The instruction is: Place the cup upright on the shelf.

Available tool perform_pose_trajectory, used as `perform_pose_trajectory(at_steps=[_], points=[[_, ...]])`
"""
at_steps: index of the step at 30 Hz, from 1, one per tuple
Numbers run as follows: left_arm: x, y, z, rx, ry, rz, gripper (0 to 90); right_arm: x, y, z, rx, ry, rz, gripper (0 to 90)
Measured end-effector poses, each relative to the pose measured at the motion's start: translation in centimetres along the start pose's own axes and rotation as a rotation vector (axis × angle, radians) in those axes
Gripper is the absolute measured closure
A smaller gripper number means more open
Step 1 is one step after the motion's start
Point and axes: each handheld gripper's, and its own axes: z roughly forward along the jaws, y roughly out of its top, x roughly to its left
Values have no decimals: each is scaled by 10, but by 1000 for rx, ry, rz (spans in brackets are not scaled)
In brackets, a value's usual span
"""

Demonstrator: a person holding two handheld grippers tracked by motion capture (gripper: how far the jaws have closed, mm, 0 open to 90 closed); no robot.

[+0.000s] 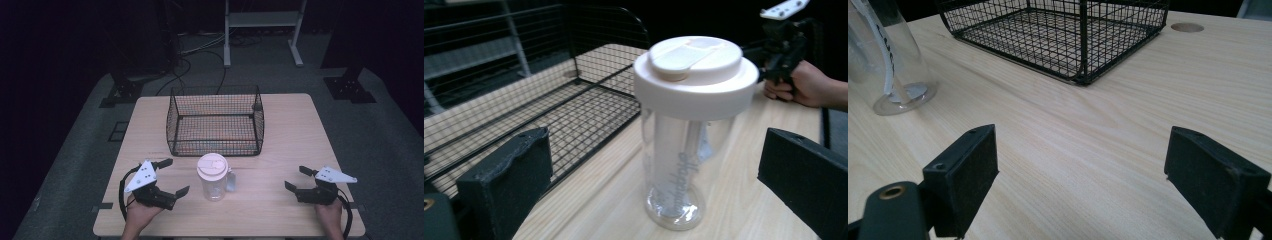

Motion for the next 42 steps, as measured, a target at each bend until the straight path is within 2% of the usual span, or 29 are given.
perform_pose_trajectory(at_steps=[2,3,9,13,23,42], points=[[0,2,1,9,-11,0,1,0,0,0,-1,0,0,128],[-1,4,5,19,-35,0,1,0,0,0,-1,1,0,129],[-1,9,11,38,-73,-1,1,0,0,0,-4,3,-1,128],[-1,11,12,37,-80,5,0,0,0,0,-5,5,-1,128],[-3,19,22,83,-128,25,0,0,0,0,-8,13,-1,129],[2,28,46,173,-202,18,1,-1,0,-1,-12,26,-1,129]])
